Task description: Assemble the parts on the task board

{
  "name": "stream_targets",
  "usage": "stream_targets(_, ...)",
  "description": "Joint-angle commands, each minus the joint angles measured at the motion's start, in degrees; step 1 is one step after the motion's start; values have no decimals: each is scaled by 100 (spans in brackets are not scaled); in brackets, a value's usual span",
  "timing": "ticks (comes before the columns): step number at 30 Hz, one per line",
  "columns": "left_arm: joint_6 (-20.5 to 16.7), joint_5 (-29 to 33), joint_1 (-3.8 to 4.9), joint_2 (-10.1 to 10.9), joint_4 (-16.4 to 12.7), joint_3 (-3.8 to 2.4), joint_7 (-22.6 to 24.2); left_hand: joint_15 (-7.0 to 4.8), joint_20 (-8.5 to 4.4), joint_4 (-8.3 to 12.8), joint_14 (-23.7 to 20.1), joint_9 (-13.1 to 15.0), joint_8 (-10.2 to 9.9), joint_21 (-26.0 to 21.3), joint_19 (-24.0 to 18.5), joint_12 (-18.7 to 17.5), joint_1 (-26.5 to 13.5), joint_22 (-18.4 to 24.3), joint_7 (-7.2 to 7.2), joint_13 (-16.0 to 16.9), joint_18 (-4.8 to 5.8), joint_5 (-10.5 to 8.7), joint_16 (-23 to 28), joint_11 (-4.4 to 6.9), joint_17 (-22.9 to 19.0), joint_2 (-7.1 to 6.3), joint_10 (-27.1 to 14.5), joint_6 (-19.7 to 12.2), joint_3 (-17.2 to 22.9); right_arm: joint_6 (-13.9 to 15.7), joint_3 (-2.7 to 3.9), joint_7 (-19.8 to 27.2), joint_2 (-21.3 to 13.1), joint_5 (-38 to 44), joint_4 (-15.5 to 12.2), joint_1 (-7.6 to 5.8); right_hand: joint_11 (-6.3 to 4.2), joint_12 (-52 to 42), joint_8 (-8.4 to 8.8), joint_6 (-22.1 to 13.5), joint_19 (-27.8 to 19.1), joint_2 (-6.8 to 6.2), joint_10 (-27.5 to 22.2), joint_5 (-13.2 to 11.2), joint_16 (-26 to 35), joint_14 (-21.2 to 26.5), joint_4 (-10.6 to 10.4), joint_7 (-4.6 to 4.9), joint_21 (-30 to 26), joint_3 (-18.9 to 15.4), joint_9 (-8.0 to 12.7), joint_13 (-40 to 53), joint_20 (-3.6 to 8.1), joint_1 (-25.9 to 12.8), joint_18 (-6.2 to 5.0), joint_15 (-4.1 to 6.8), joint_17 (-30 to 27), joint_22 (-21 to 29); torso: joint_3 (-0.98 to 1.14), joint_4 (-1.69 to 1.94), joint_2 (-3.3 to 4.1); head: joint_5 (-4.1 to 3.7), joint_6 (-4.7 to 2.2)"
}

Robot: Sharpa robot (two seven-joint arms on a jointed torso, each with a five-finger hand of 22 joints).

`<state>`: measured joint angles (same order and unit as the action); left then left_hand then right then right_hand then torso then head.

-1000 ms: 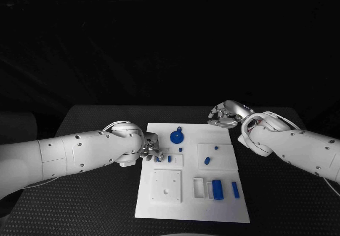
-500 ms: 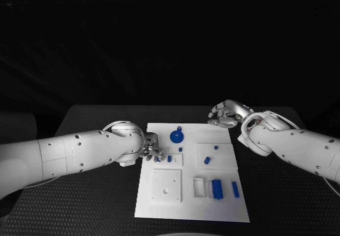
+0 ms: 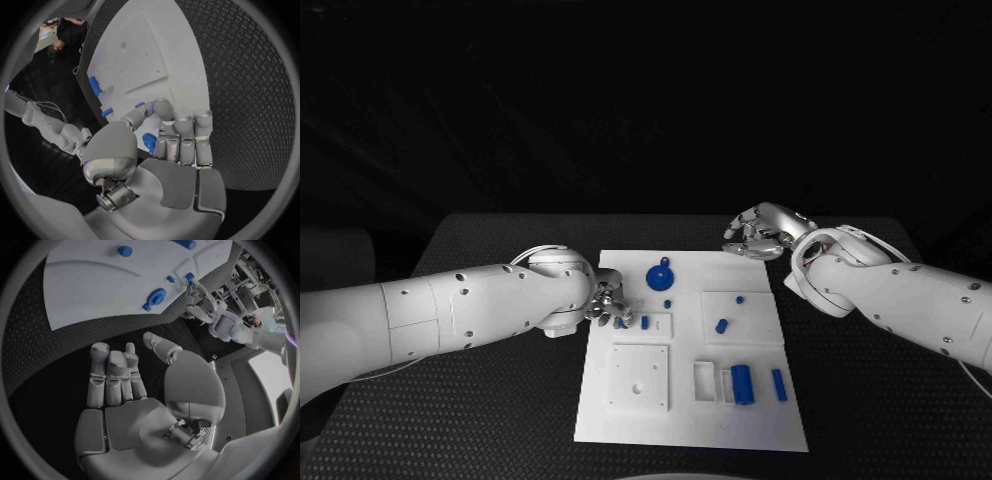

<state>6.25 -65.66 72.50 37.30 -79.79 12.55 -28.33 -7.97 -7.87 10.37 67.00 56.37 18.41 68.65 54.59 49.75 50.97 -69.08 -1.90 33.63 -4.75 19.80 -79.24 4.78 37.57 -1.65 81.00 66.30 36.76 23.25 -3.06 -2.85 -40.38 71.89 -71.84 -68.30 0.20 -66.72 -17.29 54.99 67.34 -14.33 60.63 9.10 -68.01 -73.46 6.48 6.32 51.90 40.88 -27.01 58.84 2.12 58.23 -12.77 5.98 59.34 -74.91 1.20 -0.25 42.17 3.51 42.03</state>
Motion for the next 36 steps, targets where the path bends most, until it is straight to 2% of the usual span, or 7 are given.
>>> stream_targets(1, 52, -3, -46, -38, 23, 34, -52, -332, -685, 52, 260, -2, -42, -34, -25, -24, -3, -10, 127, -8, -46, -129, 40, 67, -8, -50, -98, 88, 112, -37, 3, 51, 3, 12, -1, 4, 5, 16, 26, 5, 16, -2, -38, 20, 37, 8, 16, 38, -21, -14, 9, -6, 20, -52, -223, 1, -3, -83, 0, -3, 1, 1, -3)
stream_targets(9, 21, -2, -45, -43, 38, 34, -47, -324, -685, -158, 250, 7, -73, -62, -34, -49, -165, -16, 118, -2, -42, -264, 62, 59, -18, -242, -113, 75, 41, -35, 3, 53, 9, 12, 8, 5, 6, 16, 29, 1, 16, -5, -38, 21, 38, 8, 17, 39, -23, -16, 10, -6, 20, -54, -223, 0, -3, -83, 2, 2, 2, -4, 2)
stream_targets(12, 9, -2, -44, -42, 33, 33, -41, -325, -692, -276, 243, 19, -86, -79, -36, -58, -229, -22, 118, 6, -48, -526, 72, 57, -22, -323, -120, 68, 24, -36, 3, 53, 4, 12, 0, 5, 7, 16, 30, -1, 16, -6, -39, 22, 38, 9, 17, 40, -23, -16, 10, -6, 19, -54, -223, 0, -3, -83, 1, 1, 3, -7, -1)
stream_targets(22, -53, 11, -43, -44, 27, 32, -28, -326, -700, -456, 236, 41, -104, -103, -43, -72, -354, -36, 118, 19, -54, -836, 83, 57, -25, -461, -129, 63, 3, -40, 3, 54, 12, 11, 12, 11, 8, 16, 32, -5, 16, -5, -39, 23, 40, 9, 18, 41, -25, -16, 11, -7, 19, -55, -223, -1, -3, -83, 1, -1, 3, -7, 3)
stream_targets(25, -77, 17, -43, -40, 24, 29, -22, -326, -700, -462, 235, 42, -105, -104, -43, -73, -354, -37, 118, 20, -54, -849, 84, 57, -25, -464, -131, 62, 4, -46, 3, 54, 11, 11, 13, 17, 8, 16, 33, -5, 16, -5, -39, 24, 40, 9, 18, 41, -25, -16, 11, -7, 19, -55, -223, -1, -3, -83, -1, 1, 3, -8, 5)
stream_targets(28, -80, 20, -43, -39, 23, 23, -20, -323, -705, -346, 222, 55, -116, -106, -51, -85, -218, -51, 110, 24, -58, -638, 94, 51, -29, -361, -149, 41, 58, -47, 3, 54, 12, 11, 13, 22, 8, 16, 33, -6, 16, -5, -39, 24, 40, 9, 19, 41, -25, -16, 11, -7, 19, -55, -223, -1, -3, -83, -1, 0, 5, -5, 4)
stream_targets(36, -81, 61, -44, -35, 13, 6, -15, -311, -701, 66, 210, 90, -135, -111, -53, -110, 192, -82, 96, 39, -43, -332, 105, 37, -31, -35, -174, 15, 168, -52, 3, 55, 10, 11, 13, 24, 8, 16, 34, -7, 16, -4, -39, 25, 41, 9, 20, 42, -26, -16, 12, -8, 19, -55, -223, -2, -3, -83, -2, -3, 5, -4, 6)
